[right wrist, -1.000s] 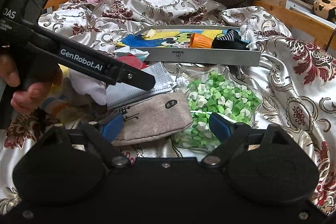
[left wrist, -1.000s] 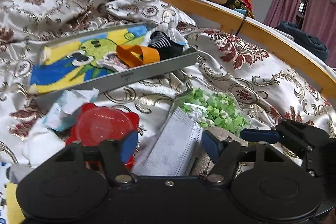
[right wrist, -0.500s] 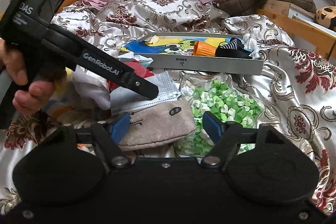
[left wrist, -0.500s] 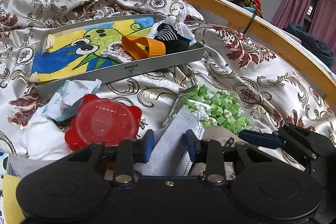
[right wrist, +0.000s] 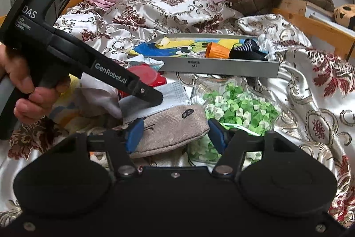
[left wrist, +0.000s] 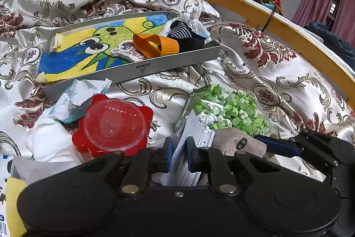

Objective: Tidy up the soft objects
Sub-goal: 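Grasp the white face mask with the left tool while the right tool grasps the beige cloth pouch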

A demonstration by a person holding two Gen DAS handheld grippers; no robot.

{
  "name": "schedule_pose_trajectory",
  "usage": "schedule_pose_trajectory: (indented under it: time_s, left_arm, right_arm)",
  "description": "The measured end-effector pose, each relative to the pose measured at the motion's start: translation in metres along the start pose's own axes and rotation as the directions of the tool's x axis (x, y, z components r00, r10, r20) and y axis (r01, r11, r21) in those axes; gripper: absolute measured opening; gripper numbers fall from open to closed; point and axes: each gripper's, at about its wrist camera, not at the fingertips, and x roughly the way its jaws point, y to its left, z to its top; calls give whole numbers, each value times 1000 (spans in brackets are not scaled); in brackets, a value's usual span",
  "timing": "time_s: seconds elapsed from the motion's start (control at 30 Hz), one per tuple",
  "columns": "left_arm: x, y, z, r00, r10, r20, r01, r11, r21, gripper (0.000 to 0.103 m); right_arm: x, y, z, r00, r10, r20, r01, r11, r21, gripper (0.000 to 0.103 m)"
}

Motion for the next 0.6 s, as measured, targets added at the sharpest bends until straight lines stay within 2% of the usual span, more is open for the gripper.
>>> schedule_pose_trajectory:
  time_s: [0.07,0.23,0.4,0.57,0.6]
  left_arm:
    - [-2,0,0,1000,6,1,-6,1000,-4,12]
    - [-4,-2,0,1000,15,4,-15,1000,-2,10]
    - [-9,-3,-1,1000,27,-1,-27,1000,-11,9]
    - [-17,-6,-3,999,39,7,-39,999,-25,7]
    - [-19,-7,-3,999,38,9,-38,999,-26,6]
  right_arm:
    - [0,-2,1,1000,-4,8,4,1000,2,42]
    - [-2,-7,3,1000,8,2,-9,999,43,36]
    - [-1,-10,1,1000,26,-16,-24,996,82,23]
    - [-1,-5,0,1000,-10,-11,10,998,57,4]
    - [-1,-2,0,1000,-27,-15,28,999,33,4]
